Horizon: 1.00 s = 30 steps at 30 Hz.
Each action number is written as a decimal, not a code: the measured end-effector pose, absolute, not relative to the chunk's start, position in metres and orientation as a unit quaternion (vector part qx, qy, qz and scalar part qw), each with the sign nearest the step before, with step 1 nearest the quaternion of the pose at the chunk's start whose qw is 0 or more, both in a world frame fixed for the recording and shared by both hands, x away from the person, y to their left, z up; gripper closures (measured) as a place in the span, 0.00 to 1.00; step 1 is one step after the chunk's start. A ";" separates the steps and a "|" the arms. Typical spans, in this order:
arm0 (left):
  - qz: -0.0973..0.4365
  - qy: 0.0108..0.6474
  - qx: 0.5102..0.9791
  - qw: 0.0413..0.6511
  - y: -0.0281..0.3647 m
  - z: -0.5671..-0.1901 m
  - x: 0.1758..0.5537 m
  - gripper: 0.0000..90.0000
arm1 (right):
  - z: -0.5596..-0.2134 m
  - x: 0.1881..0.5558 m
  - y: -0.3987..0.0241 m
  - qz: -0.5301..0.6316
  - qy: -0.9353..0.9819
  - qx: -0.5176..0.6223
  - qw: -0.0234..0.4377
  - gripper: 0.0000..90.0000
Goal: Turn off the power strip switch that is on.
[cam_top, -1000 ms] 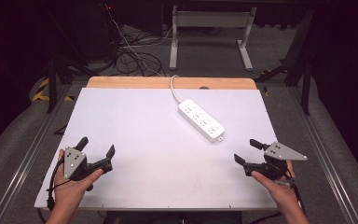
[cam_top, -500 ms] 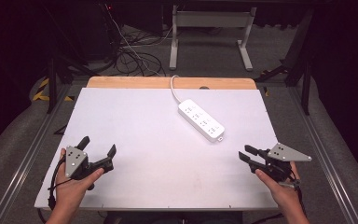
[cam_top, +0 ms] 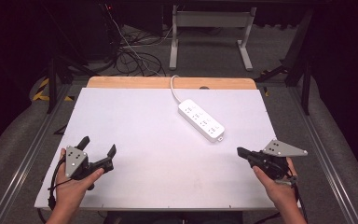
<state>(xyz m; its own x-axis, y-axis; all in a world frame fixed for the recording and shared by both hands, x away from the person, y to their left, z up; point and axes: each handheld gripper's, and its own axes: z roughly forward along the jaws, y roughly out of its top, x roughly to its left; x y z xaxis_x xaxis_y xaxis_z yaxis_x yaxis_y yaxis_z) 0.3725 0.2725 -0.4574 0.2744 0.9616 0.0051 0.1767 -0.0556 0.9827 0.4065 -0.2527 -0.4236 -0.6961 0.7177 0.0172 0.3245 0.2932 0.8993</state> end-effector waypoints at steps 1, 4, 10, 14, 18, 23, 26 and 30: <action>0.386 0.461 0.617 0.507 0.273 -0.457 0.373 0.06 | -0.422 0.408 -0.251 0.492 0.778 0.337 0.200 1.00; 0.385 0.463 0.617 0.507 0.272 -0.458 0.373 0.06 | -0.416 0.413 -0.250 0.497 0.769 0.349 0.198 1.00; 0.386 0.464 0.616 0.506 0.273 -0.458 0.372 0.07 | -0.403 0.423 -0.248 0.511 0.751 0.365 0.203 1.00; 0.386 0.465 0.616 0.506 0.273 -0.458 0.372 0.07 | -0.395 0.431 -0.243 0.504 0.748 0.381 0.203 1.00; 0.387 0.464 0.616 0.506 0.273 -0.458 0.372 0.07 | -0.386 0.442 -0.235 0.493 0.752 0.387 0.202 1.00; 0.387 0.464 0.616 0.505 0.273 -0.458 0.372 0.07 | -0.377 0.455 -0.214 0.476 0.768 0.380 0.198 1.00; 0.386 0.464 0.617 0.504 0.274 -0.458 0.372 0.07 | -0.374 0.463 -0.201 0.464 0.779 0.373 0.195 1.00; 0.387 0.465 0.615 0.506 0.274 -0.458 0.371 0.07 | -0.374 0.473 -0.184 0.452 0.791 0.364 0.191 1.00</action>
<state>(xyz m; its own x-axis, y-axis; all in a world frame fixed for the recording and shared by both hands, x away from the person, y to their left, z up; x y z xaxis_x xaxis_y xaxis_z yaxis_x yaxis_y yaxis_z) 0.3712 0.2742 -0.4578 0.2684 0.9633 0.0047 0.1804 -0.0550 0.9821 0.4728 -0.1839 -0.3740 -0.6612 0.7497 0.0264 0.4037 0.3259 0.8549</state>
